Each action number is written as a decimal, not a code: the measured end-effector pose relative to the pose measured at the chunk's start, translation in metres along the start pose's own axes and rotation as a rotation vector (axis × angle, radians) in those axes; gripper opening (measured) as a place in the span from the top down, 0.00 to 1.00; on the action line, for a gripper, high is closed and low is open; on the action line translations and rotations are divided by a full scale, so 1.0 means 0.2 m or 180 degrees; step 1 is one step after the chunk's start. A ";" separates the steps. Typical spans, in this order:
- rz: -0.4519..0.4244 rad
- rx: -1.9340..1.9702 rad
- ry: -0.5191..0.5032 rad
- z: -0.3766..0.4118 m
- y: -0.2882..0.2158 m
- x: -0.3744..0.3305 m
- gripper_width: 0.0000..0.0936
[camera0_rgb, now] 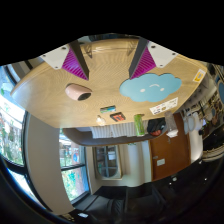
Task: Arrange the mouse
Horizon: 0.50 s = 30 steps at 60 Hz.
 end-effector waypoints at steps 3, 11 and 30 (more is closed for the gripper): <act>0.0010 -0.0106 0.0180 -0.17 0.00 0.08 0.11; 0.0108 -0.0263 0.0417 -0.48 0.01 0.29 0.11; 0.0309 -0.0275 0.0368 -0.75 0.05 0.62 0.12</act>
Point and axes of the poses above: the point between the fingertips, and its own axes, seen from behind it with the camera up: z to the left, y down, x forward, the way the camera looks, the point moved 1 cm from there along -x, backward, against the way the camera looks, and after that the axes turned 7 degrees about -x, right-handed, at the moved point
